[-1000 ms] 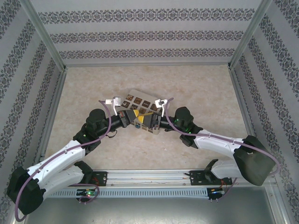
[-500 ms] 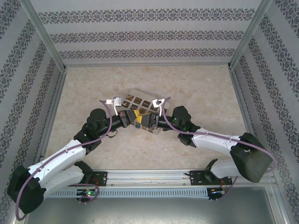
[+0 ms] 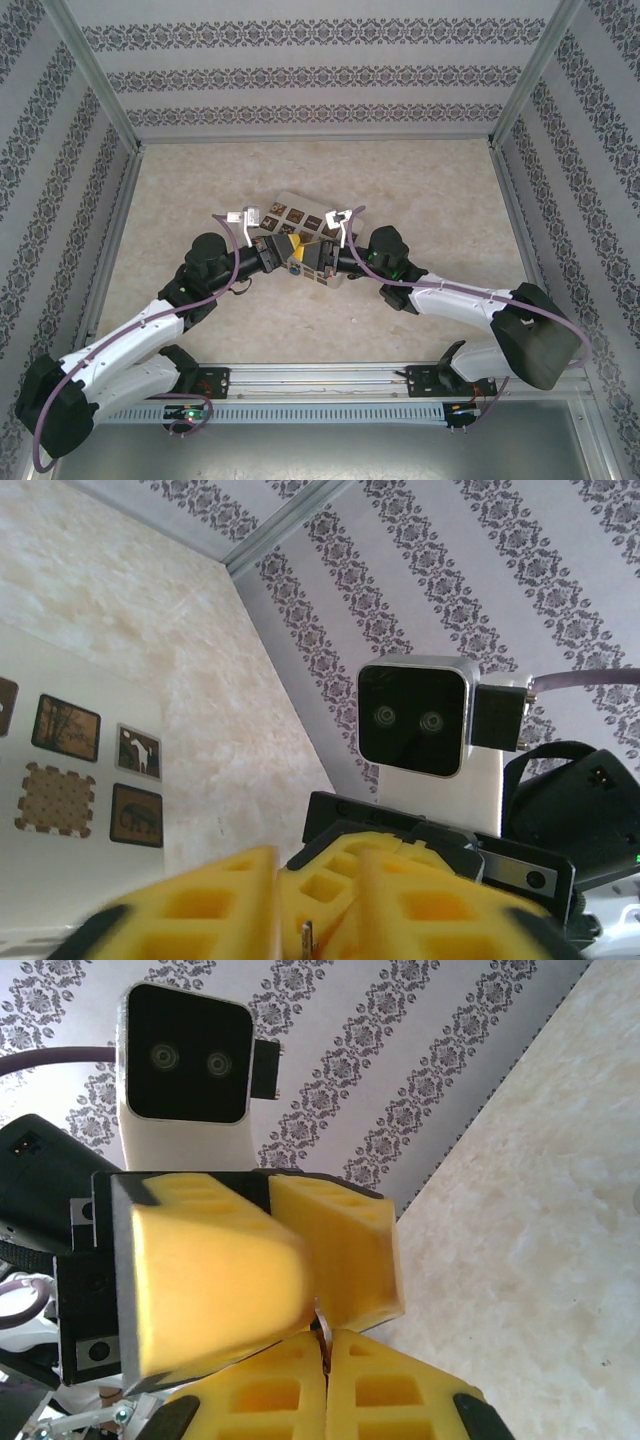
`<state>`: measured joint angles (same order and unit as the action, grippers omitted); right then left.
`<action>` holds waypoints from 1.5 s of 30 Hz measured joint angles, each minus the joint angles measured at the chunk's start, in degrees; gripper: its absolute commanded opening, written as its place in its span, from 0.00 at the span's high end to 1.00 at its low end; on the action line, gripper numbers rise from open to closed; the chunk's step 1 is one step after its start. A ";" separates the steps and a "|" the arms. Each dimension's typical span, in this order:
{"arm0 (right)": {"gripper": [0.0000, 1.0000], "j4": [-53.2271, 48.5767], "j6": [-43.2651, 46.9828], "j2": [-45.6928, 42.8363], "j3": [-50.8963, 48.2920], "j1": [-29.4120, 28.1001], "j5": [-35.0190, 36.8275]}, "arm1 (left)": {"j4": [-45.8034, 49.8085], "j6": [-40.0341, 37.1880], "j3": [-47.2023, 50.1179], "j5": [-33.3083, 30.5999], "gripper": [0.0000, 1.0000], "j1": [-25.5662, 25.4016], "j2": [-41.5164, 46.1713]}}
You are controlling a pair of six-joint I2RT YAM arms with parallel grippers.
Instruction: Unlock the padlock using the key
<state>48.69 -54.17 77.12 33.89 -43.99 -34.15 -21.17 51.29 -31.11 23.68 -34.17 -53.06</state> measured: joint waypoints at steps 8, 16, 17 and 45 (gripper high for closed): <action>1.00 -5.88 3.63 -2.95 -2.47 3.06 1.55 | 8.52 -4.42 0.00 -5.07 0.34 0.00 9.53; 1.00 -16.55 10.64 -3.50 -3.32 6.45 3.43 | 20.79 -10.84 0.81 -12.48 0.18 0.00 17.49; 1.00 -17.35 11.17 -3.48 -3.43 6.95 3.45 | 21.84 -11.74 1.44 -13.22 0.16 0.00 17.97; 1.00 -20.11 11.15 13.35 3.63 15.39 -1.55 | 19.47 -27.10 11.82 -15.52 0.11 1.46 4.44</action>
<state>28.58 -43.03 90.48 37.52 -28.60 -35.70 -1.69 24.18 -19.29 8.16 -32.71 -48.62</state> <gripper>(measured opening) 0.042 0.903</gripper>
